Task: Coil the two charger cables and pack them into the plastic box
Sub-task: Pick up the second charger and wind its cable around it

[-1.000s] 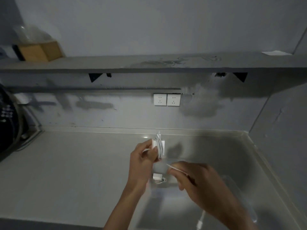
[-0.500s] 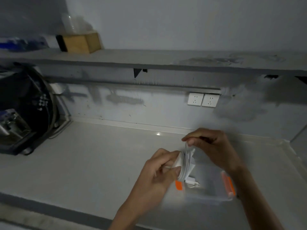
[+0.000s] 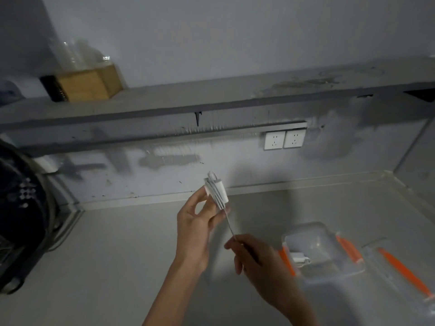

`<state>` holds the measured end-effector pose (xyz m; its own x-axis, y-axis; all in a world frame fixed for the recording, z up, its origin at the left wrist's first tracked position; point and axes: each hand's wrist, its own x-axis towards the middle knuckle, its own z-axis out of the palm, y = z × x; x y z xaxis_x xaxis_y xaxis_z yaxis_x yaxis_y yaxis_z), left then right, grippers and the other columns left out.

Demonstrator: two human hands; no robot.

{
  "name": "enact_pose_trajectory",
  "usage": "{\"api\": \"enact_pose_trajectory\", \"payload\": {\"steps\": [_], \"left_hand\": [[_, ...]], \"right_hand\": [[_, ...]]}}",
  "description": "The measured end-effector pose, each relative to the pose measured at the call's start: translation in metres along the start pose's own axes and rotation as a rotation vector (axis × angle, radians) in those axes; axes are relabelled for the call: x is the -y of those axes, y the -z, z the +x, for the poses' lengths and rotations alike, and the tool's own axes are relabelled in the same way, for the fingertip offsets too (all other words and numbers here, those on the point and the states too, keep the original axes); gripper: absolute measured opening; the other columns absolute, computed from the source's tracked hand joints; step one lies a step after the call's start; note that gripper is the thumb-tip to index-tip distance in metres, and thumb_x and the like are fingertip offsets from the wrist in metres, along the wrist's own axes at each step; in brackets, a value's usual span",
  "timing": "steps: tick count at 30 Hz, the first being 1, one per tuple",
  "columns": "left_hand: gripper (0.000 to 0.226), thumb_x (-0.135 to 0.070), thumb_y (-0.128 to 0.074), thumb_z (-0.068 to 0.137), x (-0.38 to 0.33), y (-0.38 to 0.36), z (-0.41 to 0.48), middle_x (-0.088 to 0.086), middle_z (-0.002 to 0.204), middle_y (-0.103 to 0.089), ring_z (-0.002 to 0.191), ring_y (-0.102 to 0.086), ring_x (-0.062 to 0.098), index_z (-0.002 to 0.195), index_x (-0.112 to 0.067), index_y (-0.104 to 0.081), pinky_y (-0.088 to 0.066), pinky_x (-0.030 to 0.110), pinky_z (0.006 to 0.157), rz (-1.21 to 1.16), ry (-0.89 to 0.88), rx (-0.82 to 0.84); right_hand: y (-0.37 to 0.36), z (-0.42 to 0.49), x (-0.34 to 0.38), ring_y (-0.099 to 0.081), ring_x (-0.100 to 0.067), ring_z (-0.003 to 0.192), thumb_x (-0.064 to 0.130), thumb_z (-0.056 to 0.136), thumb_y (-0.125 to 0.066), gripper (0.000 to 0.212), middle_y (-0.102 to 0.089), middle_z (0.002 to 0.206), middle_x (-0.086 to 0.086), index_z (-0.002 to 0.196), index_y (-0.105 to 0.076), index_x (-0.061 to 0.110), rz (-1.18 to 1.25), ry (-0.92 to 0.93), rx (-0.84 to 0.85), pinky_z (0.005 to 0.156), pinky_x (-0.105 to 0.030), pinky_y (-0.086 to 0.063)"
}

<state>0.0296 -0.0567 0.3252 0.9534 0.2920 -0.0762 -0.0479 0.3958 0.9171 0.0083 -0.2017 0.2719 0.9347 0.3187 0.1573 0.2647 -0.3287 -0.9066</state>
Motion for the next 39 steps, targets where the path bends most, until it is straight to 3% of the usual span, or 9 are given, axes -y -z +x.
{"api": "enact_pose_trajectory", "payload": {"steps": [5, 7, 10, 15, 19, 26, 33, 36, 39], "left_hand": [[0.024, -0.006, -0.061, 0.094, 0.019, 0.006, 0.008, 0.009, 0.111, -0.067, 0.085, -0.074, 0.02, 0.099, -0.025, -0.076, -0.061, 0.04, 0.084, 0.206, -0.087, -0.058], [0.024, -0.004, -0.062, 0.092, 0.025, -0.004, 0.003, 0.012, 0.108, -0.064, 0.084, -0.07, 0.021, 0.097, -0.023, -0.075, -0.061, 0.04, 0.082, 0.358, -0.115, 0.003], [0.026, 0.0, -0.064, 0.088, 0.032, -0.028, -0.014, 0.007, 0.101, -0.07, 0.086, -0.072, 0.013, 0.097, -0.023, -0.073, -0.055, 0.022, 0.074, 0.573, -0.121, 0.237], [0.031, 0.006, -0.06, 0.088, 0.035, -0.08, -0.041, 0.011, 0.096, -0.068, 0.081, -0.066, 0.001, 0.109, -0.014, -0.07, -0.044, 0.008, 0.072, 0.596, -0.166, 0.578], [0.038, 0.008, -0.057, 0.09, 0.04, -0.115, -0.045, 0.009, 0.102, -0.065, 0.093, -0.066, 0.015, 0.111, -0.02, -0.069, -0.047, 0.021, 0.08, 0.634, -0.19, 0.646], [0.036, -0.003, -0.054, 0.085, 0.076, -0.154, -0.057, 0.0, 0.109, -0.074, 0.104, -0.067, 0.014, 0.112, -0.02, -0.071, -0.052, 0.024, 0.088, 0.496, 0.046, 0.594], [0.028, -0.001, -0.043, 0.095, 0.118, -0.203, -0.076, 0.026, 0.108, -0.072, 0.08, -0.07, 0.027, 0.107, 0.002, -0.068, -0.054, 0.032, 0.064, 0.351, 0.213, 0.213], [0.025, -0.026, -0.05, 0.1, 0.129, -0.225, -0.092, 0.017, 0.103, -0.074, 0.085, -0.071, 0.036, 0.121, -0.013, -0.056, -0.053, 0.038, 0.069, 0.276, 0.084, 0.013], [0.038, -0.057, -0.048, 0.093, 0.134, -0.236, -0.099, -0.004, 0.099, -0.075, 0.081, -0.073, 0.023, 0.126, -0.038, -0.048, -0.06, 0.031, 0.064, 0.278, -0.035, 0.005]], "right_hand": [[0.024, -0.01, 0.025, -0.065, 0.006, 0.071, 0.053, 0.091, -0.042, 0.022, -0.067, 0.069, 0.025, 0.109, -0.051, 0.045, -0.425, 0.139, 0.085, 0.072, -0.016, -0.05], [0.046, -0.012, 0.031, -0.068, -0.004, 0.075, 0.054, 0.094, -0.04, 0.026, -0.07, 0.078, 0.016, 0.104, -0.057, 0.037, -0.57, 0.277, -0.047, 0.066, -0.031, -0.055], [0.095, -0.01, 0.032, -0.068, -0.013, 0.079, 0.046, 0.097, -0.044, 0.026, -0.072, 0.085, 0.013, 0.097, -0.066, 0.033, -0.715, 0.432, -0.224, 0.06, -0.033, -0.054], [0.171, -0.006, 0.015, -0.069, -0.001, 0.093, 0.026, 0.085, -0.07, 0.01, -0.072, 0.1, 0.016, 0.09, -0.079, 0.024, -0.313, 0.463, -0.315, 0.081, -0.016, -0.053], [0.207, -0.005, -0.009, -0.074, -0.013, 0.092, 0.015, 0.08, -0.069, 0.02, -0.079, 0.102, 0.004, 0.097, -0.078, 0.017, 0.22, 0.214, -0.054, 0.072, -0.025, -0.059], [0.244, -0.006, -0.055, -0.073, -0.01, 0.097, 0.018, 0.084, -0.064, 0.023, -0.079, 0.101, 0.004, 0.099, -0.079, 0.025, 0.469, 0.075, 0.185, 0.078, -0.022, -0.058], [0.235, -0.01, -0.081, -0.072, 0.0, 0.079, 0.009, 0.093, -0.059, 0.028, -0.078, 0.082, 0.013, 0.081, -0.078, 0.026, 0.277, 0.059, -0.169, 0.069, -0.015, -0.054], [0.241, -0.011, -0.083, -0.073, -0.004, 0.075, 0.011, 0.094, -0.055, 0.032, -0.078, 0.079, 0.01, 0.077, -0.077, 0.026, 0.369, -0.018, -0.251, 0.06, -0.016, -0.054], [0.241, -0.018, -0.086, -0.074, -0.006, 0.074, 0.015, 0.094, -0.059, 0.026, -0.078, 0.08, 0.012, 0.081, -0.077, 0.029, 0.366, -0.03, -0.413, 0.062, -0.015, -0.055]]}}
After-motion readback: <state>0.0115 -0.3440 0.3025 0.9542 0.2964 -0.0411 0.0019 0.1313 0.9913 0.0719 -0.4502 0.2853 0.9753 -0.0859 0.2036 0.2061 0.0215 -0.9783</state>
